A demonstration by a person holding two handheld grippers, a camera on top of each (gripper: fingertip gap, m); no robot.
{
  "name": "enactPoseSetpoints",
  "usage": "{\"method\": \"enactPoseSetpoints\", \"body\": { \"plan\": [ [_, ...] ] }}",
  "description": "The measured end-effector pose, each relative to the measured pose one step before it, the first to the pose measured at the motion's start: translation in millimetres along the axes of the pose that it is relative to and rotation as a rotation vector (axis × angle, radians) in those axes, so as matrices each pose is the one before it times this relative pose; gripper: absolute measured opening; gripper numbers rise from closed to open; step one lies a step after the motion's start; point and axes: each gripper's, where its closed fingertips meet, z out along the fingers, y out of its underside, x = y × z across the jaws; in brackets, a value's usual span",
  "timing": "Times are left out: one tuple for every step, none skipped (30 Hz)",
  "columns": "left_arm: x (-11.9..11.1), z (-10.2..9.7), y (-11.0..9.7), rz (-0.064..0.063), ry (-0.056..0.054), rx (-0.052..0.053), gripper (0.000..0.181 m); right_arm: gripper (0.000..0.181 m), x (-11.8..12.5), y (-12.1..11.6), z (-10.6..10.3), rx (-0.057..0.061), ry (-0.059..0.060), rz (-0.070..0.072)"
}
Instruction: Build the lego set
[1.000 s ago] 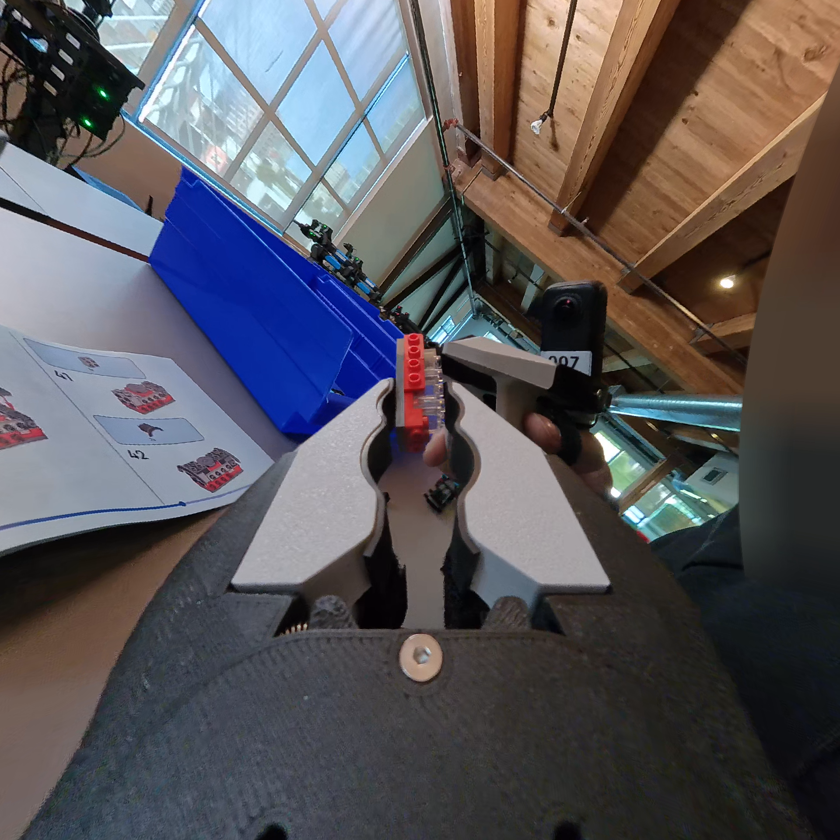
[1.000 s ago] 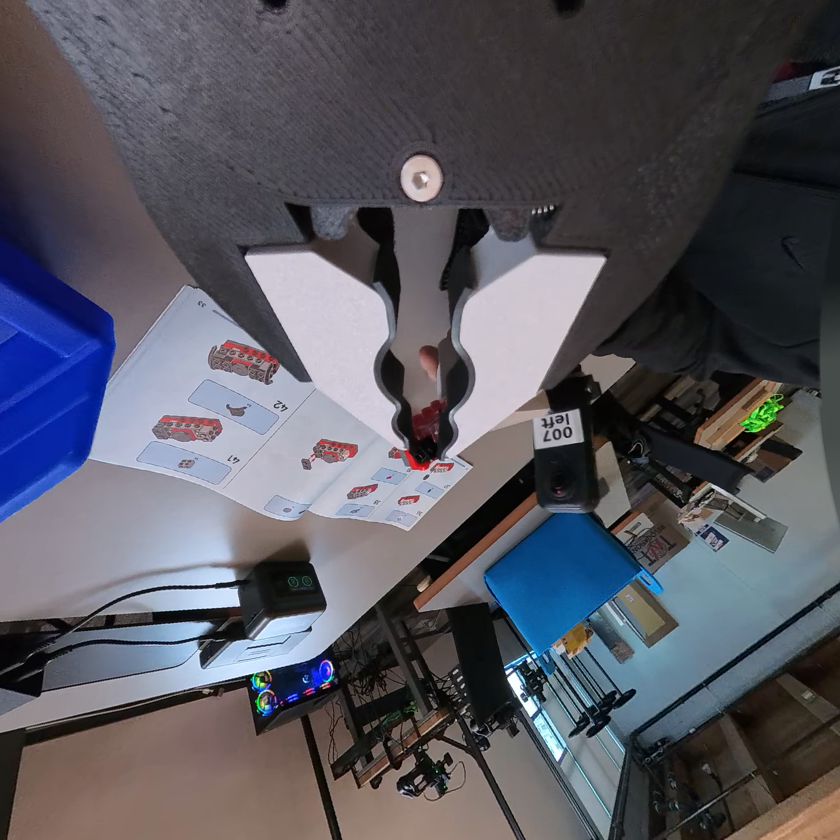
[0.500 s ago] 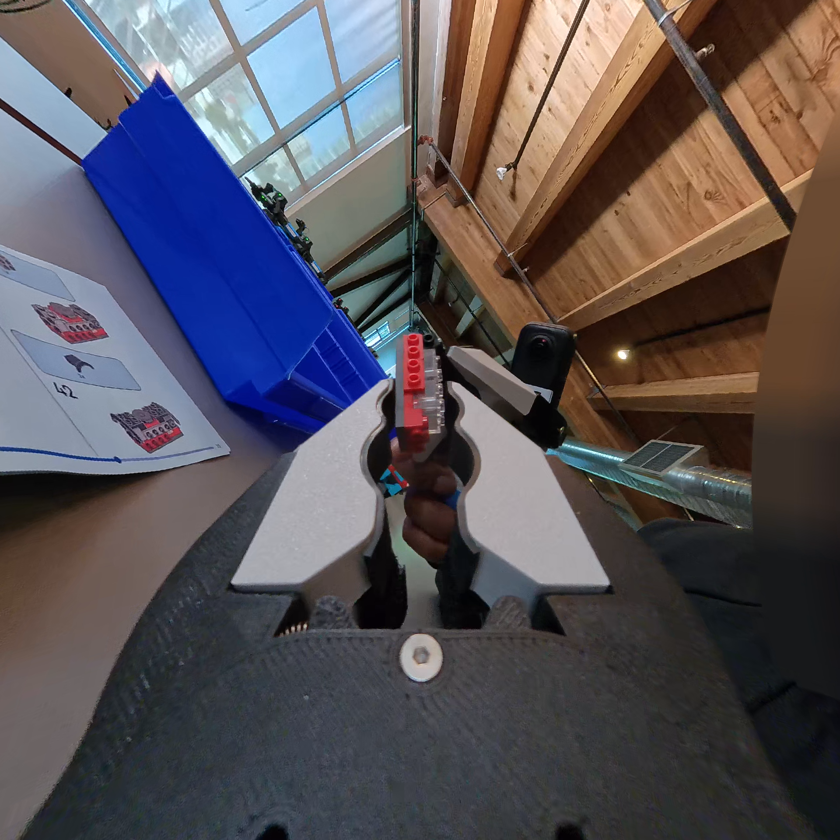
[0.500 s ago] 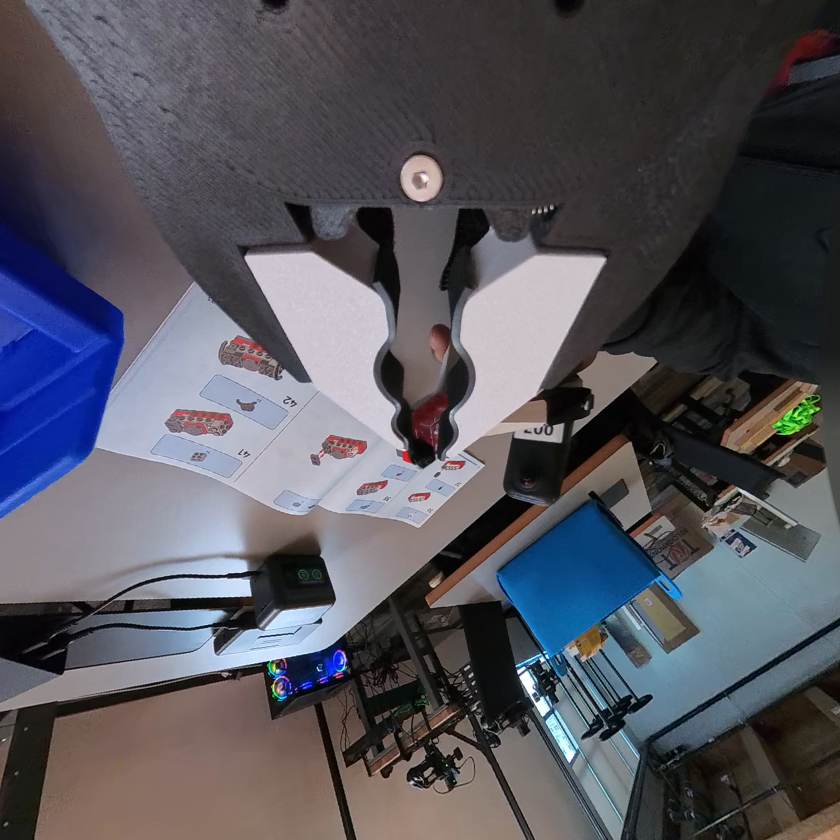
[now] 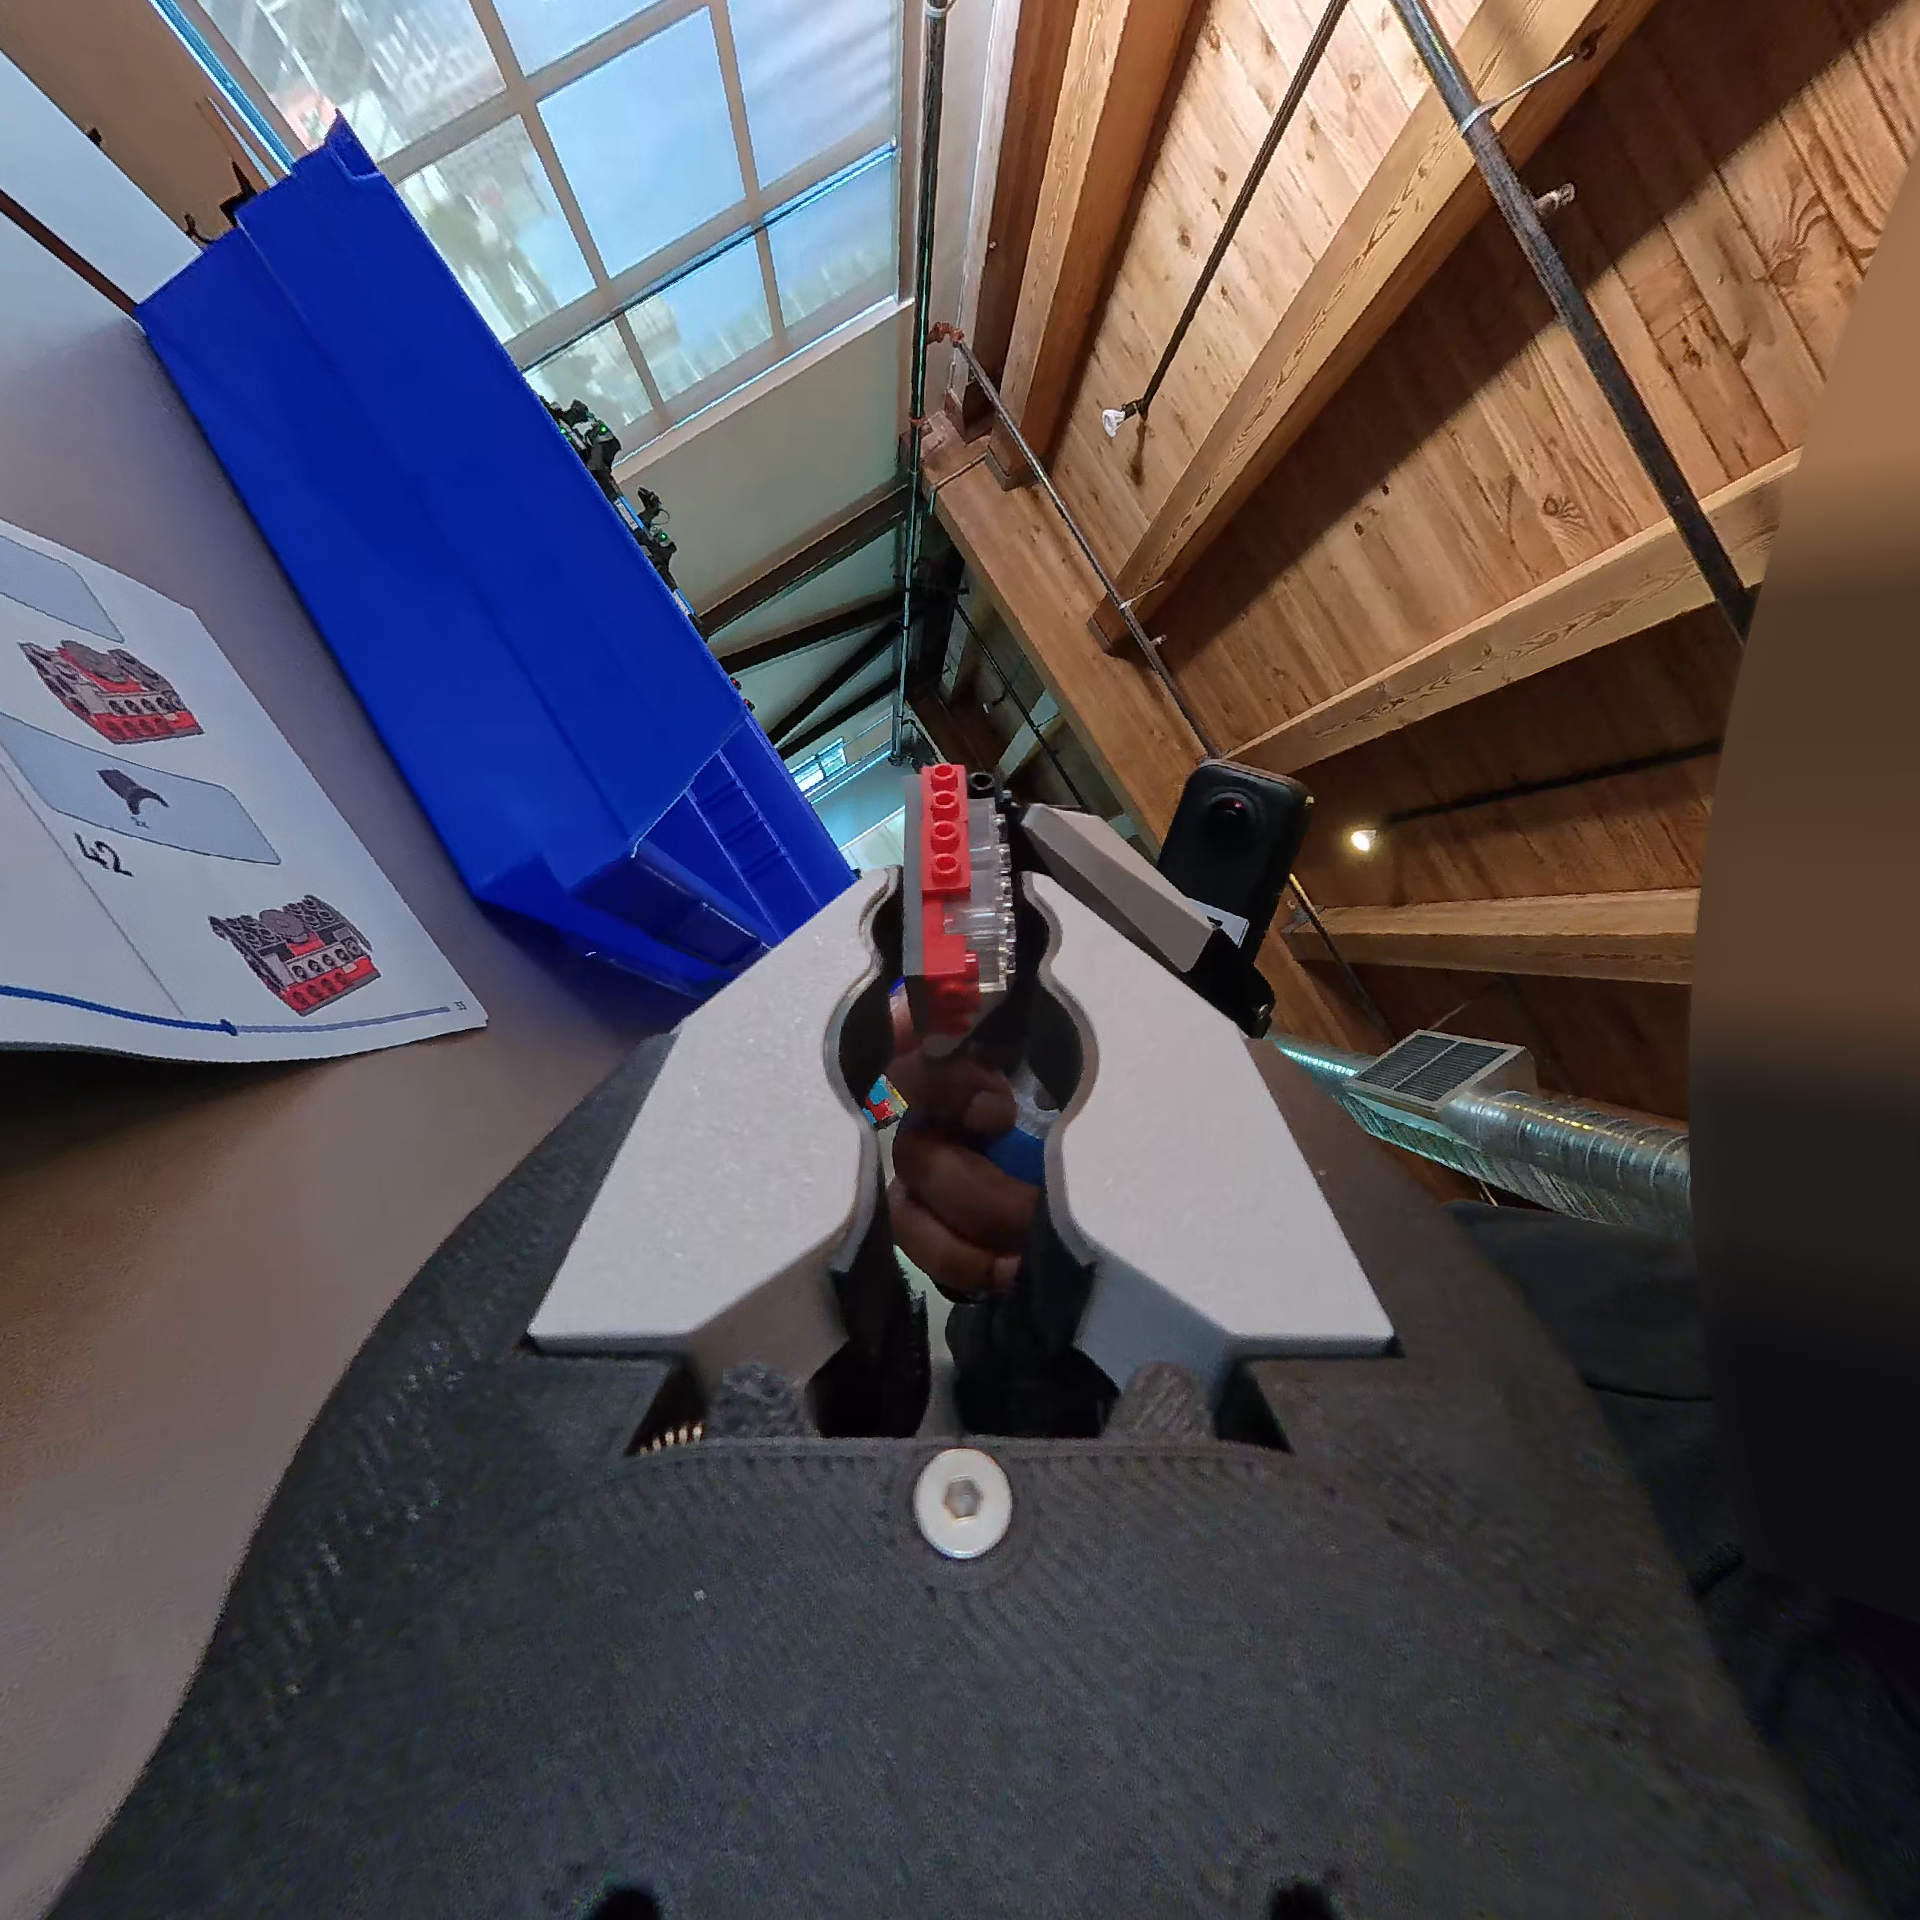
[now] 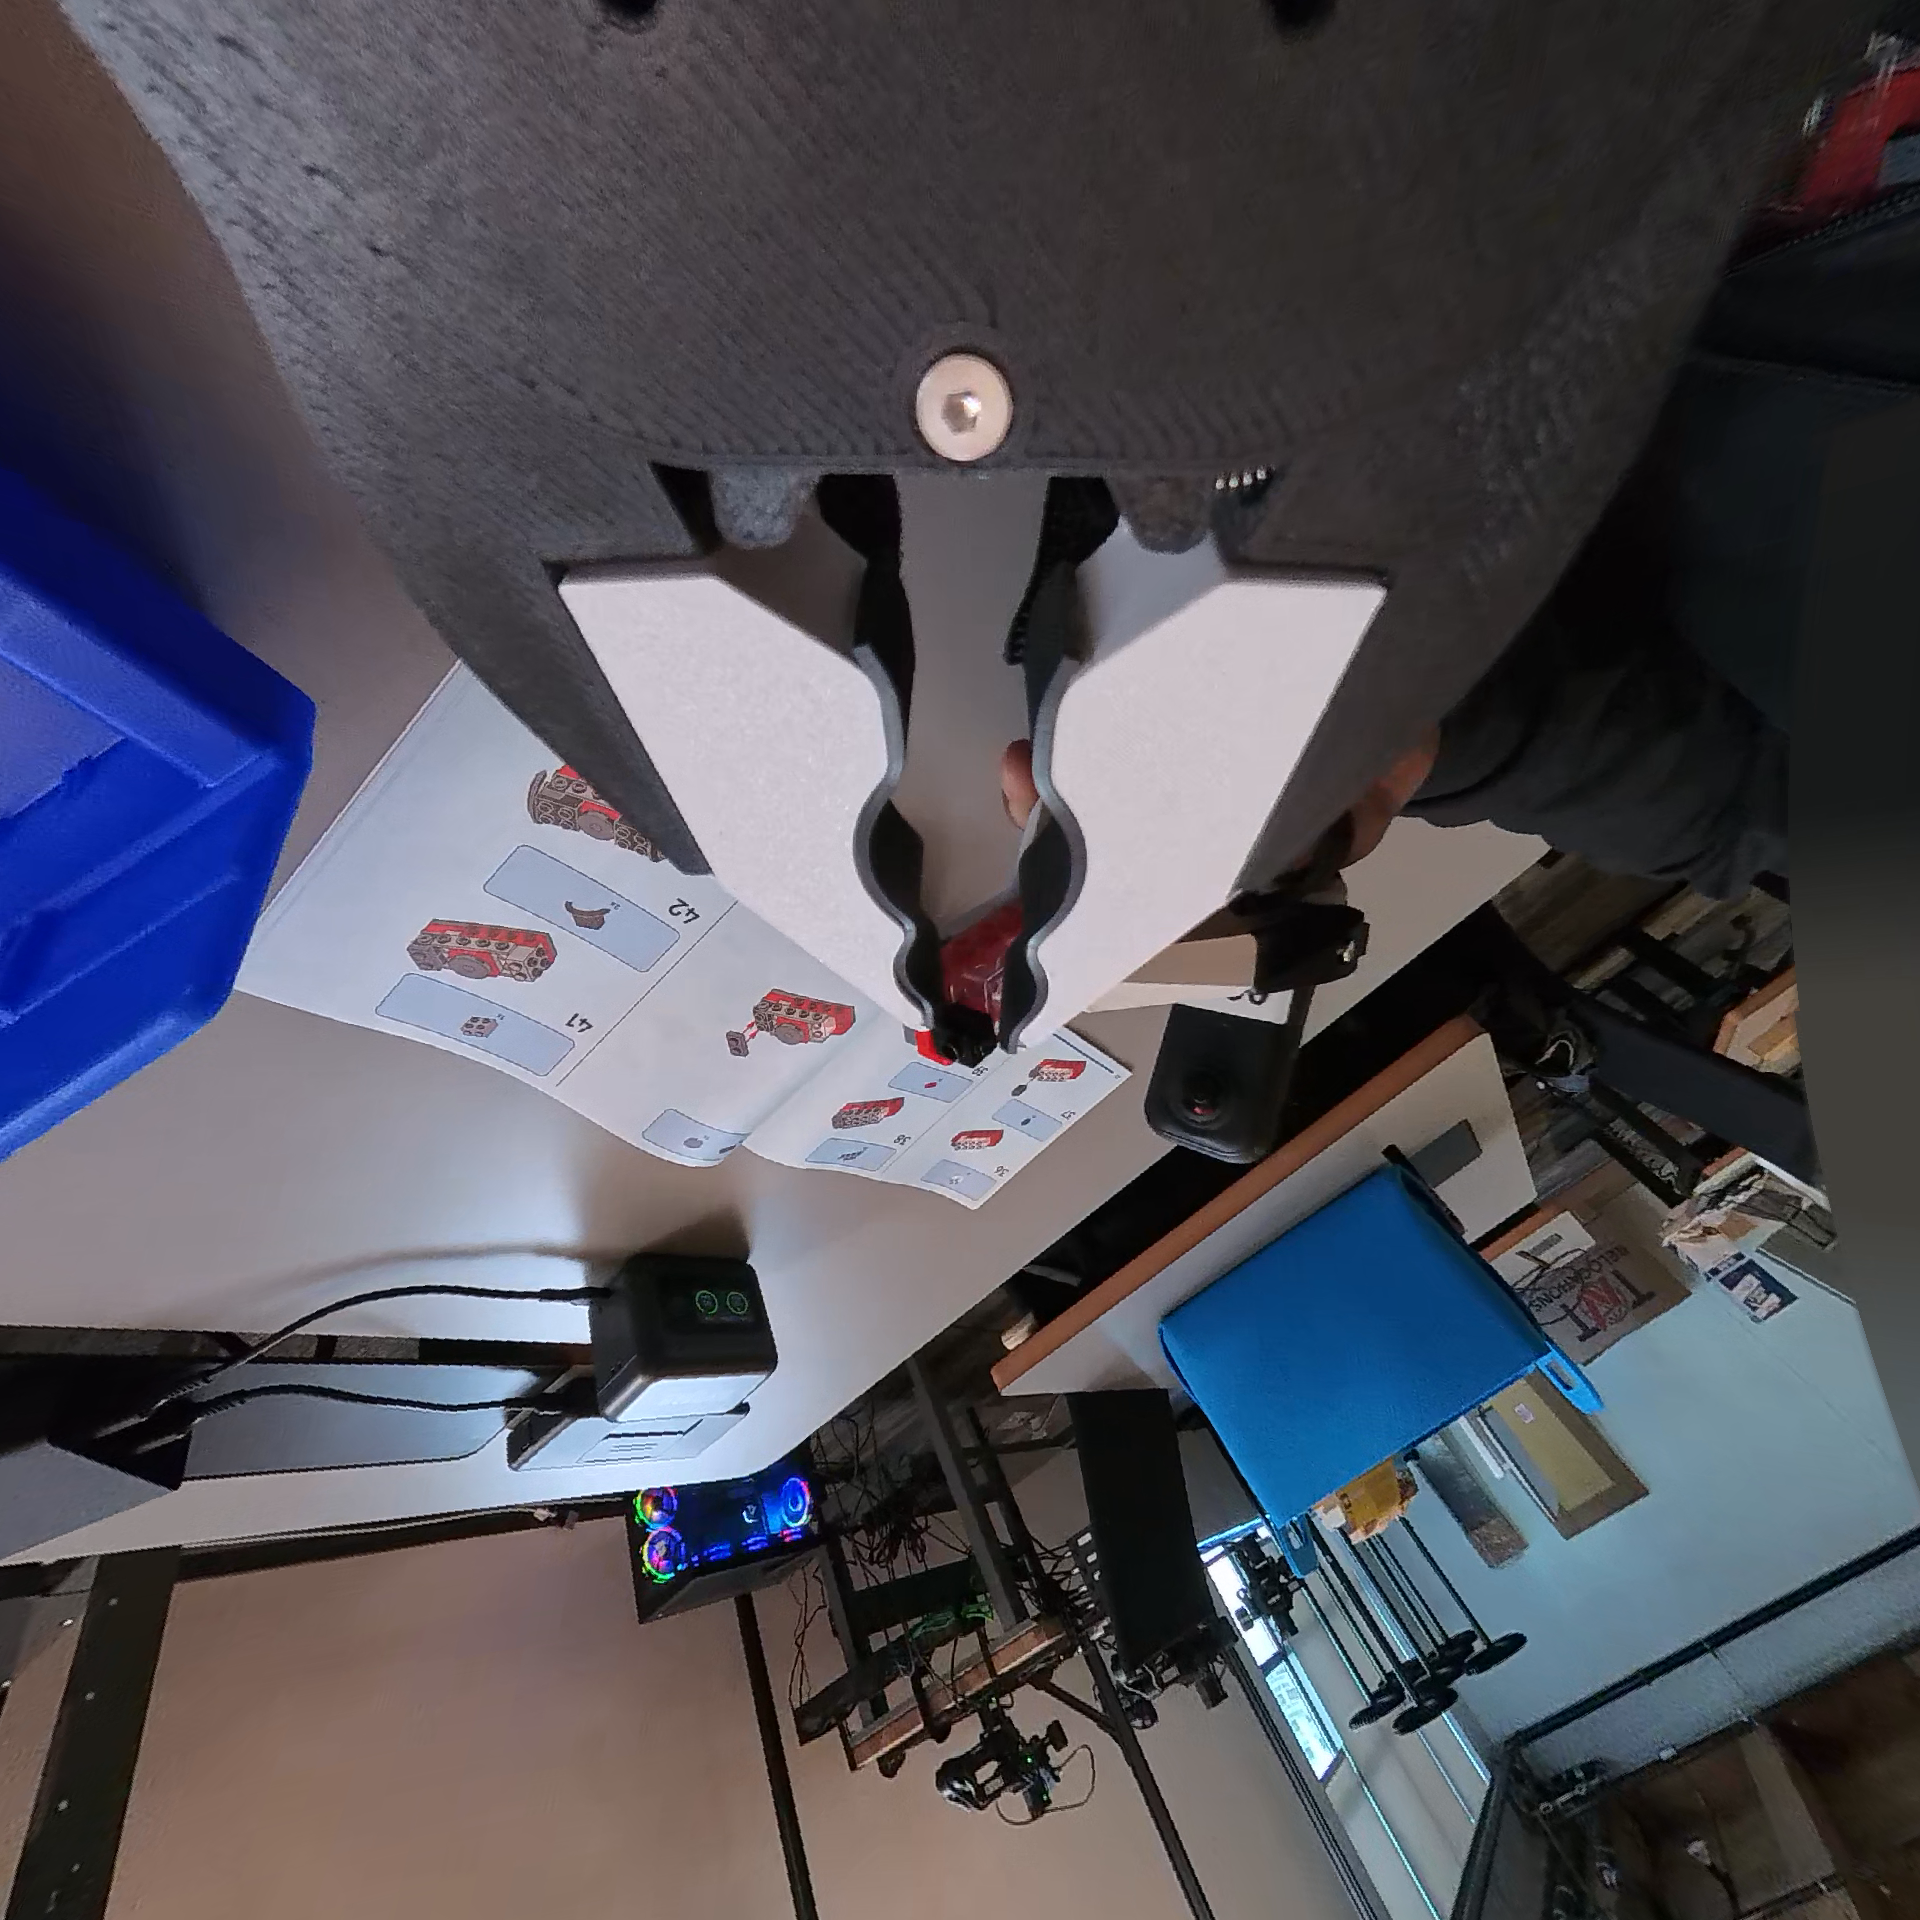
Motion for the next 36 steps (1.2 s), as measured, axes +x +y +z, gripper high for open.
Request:
{"method": "enactPoseSetpoints", "body": {
  "plan": [
    [0.05, -0.01, 0.03, -0.0036, 0.0018, 0.0001, 0.019, 0.010, 0.09, 0.00, -0.04, -0.0002, 0.0009, -0.0019],
    [0.02, -0.06, -0.01, -0.0024, 0.0011, 0.0004, 0.019, 0.010, -0.04, 0.02, -0.02, 0.0001, 0.0007, -0.0023],
    [0.04, -0.04, -0.09, -0.0024, 0.0016, 0.0004, 0.019, 0.010, -0.07, -0.05, -0.06, -0.0001, 0.0008, -0.0023],
    [-0.04, 0.00, 0.00, -0.0028, 0.0016, 0.0002, 0.019, 0.010, -0.03, 0.03, -0.07, -0.0003, 0.0013, -0.0036],
    [0.14, -0.05, -0.08, -0.0030, 0.0020, 0.0003, 0.019, 0.010, -0.05, 0.03, -0.07, -0.0003, 0.0010, -0.0039],
    [0.09, -0.03, 0.02, -0.0039, 0.0025, 0.0004, 0.019, 0.010, -0.05, -0.08, -0.01, 0.0000, 0.0017, -0.0042],
    [0.08, -0.03, -0.05, -0.0049, 0.0029, 0.0006, 0.019, 0.010, -0.10, 0.00, -0.16, -0.0001, 0.0017, -0.0051],
    [0.11, 0.03, -0.08, -0.0068, 0.0039, 0.0010, 0.019, 0.010, -0.07, 0.07, 0.00, -0.0001, 0.0018, -0.0048],
    [0.11, -0.08, -0.04, -0.0065, 0.0035, 0.0010, 0.019, 0.010, -0.04, -0.02, -0.02, -0.0001, 0.0022, -0.0051],
    [0.13, -0.02, -0.02, -0.0045, 0.0026, 0.0006, 0.019, 0.010, 0.05, 0.04, -0.07, 0.0000, 0.0020, -0.0052],
    [-0.01, -0.03, 0.00, -0.0038, 0.0019, 0.0005, 0.019, 0.010, 0.00, 0.13, -0.04, -0.0006, 0.0022, -0.0050],
    [-0.01, -0.03, 0.02, -0.0033, 0.0015, 0.0000, 0.019, 0.010, 0.16, -0.07, -0.03, -0.0002, 0.0027, -0.0051],
    [0.13, -0.11, -0.26, -0.0032, 0.0020, 0.0006, 0.019, 0.010, 0.14, 0.00, -0.05, -0.0004, 0.0033, -0.0055],
    [0.12, -0.11, -0.28, -0.0030, 0.0029, 0.0020, 0.019, 0.010, 0.13, -0.09, -0.08, 0.0001, 0.0029, -0.0050],
    [0.36, -0.08, -0.25, -0.0033, 0.0035, 0.0021, 0.019, 0.010, 0.51, -0.12, -0.09, 0.0005, 0.0043, -0.0042],
    [0.41, -0.18, -0.32, -0.0038, 0.0042, 0.0034, 0.019, 0.010, 0.08, -0.08, -0.04, -0.0003, 0.0018, -0.0058],
    [0.02, -0.18, -0.56, -0.0058, 0.0027, 0.0038, 0.019, 0.010, 0.05, 0.24, 0.12, -0.0016, 0.0018, -0.0036],
    [-0.11, -0.08, -0.16, -0.0067, 0.0022, 0.0010, 0.019, 0.010, 0.10, 0.11, 0.10, -0.0002, 0.0015, -0.0023],
    [-0.15, 0.03, 0.17, -0.0057, 0.0015, 0.0001, 0.019, 0.010, 0.08, 0.13, 0.03, -0.0002, 0.0016, -0.0028],
    [-0.15, 0.01, 0.13, -0.0042, 0.0006, 0.0002, 0.019, 0.010, 0.00, 0.10, 0.11, -0.0008, 0.0012, -0.0032],
    [-0.09, 0.09, 0.32, -0.0034, 0.0001, -0.0008, 0.019, 0.010, 0.03, 0.01, -0.05, -0.0010, 0.0008, -0.0028],
    [-0.08, 0.19, 0.51, -0.0038, 0.0010, -0.0015, 0.019, 0.010, -0.10, -0.01, 0.02, -0.0002, 0.0002, -0.0016],
    [0.01, 0.14, 0.55, -0.0053, 0.0015, -0.0015, 0.019, 0.010, -0.08, 0.01, 0.00, -0.0012, 0.0002, -0.0014],
    [-0.15, 0.22, 0.78, -0.0067, 0.0006, -0.0024, 0.019, 0.010, -0.01, 0.13, 0.01, -0.0008, 0.0003, -0.0003],
    [-0.27, 0.17, 0.61, -0.0068, 0.0002, -0.0012, 0.019, 0.010, 0.15, 0.14, -0.02, -0.0007, 0.0003, 0.0008],
    [-0.13, 0.14, 0.44, -0.0044, 0.0002, 0.0003, 0.019, 0.010, 0.01, 0.21, 0.13, -0.0010, -0.0011, 0.0020],
    [-0.07, -0.06, 0.15, -0.0035, 0.0007, 0.0010, 0.019, 0.010, 0.03, -0.02, -0.09, 0.0000, -0.0014, 0.0032],
    [-0.03, -0.03, 0.25, -0.0043, 0.0011, -0.0001, 0.019, 0.010, 0.07, 0.01, 0.02, -0.0004, -0.0012, 0.0027],
    [0.04, 0.01, 0.21, -0.0049, 0.0010, 0.0008, 0.019, 0.010, 0.19, 0.17, 0.07, -0.0008, -0.0004, 0.0021],
    [-0.18, 0.03, 0.24, -0.0058, 0.0008, 0.0006, 0.019, 0.010, 0.29, -0.05, 0.05, 0.0000, 0.0003, 0.0026],
    [-0.16, 0.08, 0.44, -0.0077, 0.0016, 0.0000, 0.019, 0.010, 0.32, 0.02, 0.06, -0.0002, 0.0000, 0.0039],
    [-0.20, -0.01, 0.30, -0.0087, 0.0015, 0.0003, 0.019, 0.011, 0.46, 0.39, 0.12, -0.0026, 0.0007, 0.0044],
    [-0.27, -0.10, 0.59, -0.0085, 0.0006, -0.0005, 0.019, 0.013, 0.85, 0.23, 0.13, -0.0017, 0.0031, 0.0046],
    [-0.32, 0.17, 1.02, -0.0076, -0.0003, -0.0034, 0.019, 0.014, 0.69, 0.42, 0.17, -0.0023, 0.0017, 0.0036],
    [-0.65, 0.09, 0.92, -0.0063, -0.0039, -0.0029, 0.019, 0.014, 0.48, 0.83, 0.39, -0.0049, -0.0006, 0.0050],
    [-0.65, -0.04, 0.62, -0.0062, -0.0048, -0.0008, 0.019, 0.014, 0.05, 1.03, 0.49, -0.0044, -0.0035, 0.0068]
  ]
}}
